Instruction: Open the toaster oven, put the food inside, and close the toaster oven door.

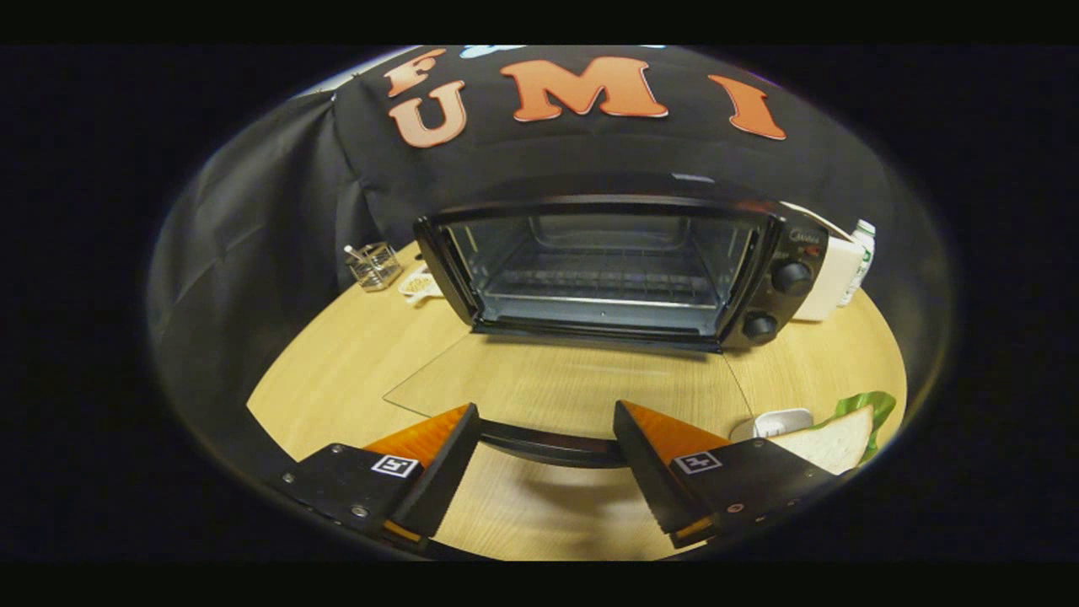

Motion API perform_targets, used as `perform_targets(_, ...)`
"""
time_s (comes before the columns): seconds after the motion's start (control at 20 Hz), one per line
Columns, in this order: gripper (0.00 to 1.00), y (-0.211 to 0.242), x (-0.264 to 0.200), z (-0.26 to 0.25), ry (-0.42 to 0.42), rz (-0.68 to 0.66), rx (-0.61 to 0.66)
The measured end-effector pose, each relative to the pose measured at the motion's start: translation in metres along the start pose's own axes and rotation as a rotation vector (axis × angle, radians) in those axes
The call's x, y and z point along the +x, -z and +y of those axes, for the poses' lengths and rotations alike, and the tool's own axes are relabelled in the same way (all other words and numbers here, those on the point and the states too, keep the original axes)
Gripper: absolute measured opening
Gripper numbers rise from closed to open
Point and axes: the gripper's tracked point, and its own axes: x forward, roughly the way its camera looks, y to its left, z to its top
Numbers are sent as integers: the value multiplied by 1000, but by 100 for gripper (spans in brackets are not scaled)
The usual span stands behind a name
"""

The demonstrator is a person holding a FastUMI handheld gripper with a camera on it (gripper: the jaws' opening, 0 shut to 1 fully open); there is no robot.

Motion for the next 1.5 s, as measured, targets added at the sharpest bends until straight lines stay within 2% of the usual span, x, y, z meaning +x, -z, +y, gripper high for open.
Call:
perform_targets(0.25, 91, 23, 25, -7, 8, 100, 68)
perform_targets(0.5, 88, 24, 25, -7, -1, 90, -7)
perform_targets(0.7, 88, 31, -1, -11, -45, 136, 86)
perform_targets(0.85, 89, 15, -34, -27, -65, 73, 84)
perform_targets(1.2, 96, -16, -107, -119, 51, -45, 9)
perform_targets(1.35, 98, -11, -122, -162, 119, -49, -32)
perform_targets(1.5, 98, -2, -122, -201, 168, -34, -4)
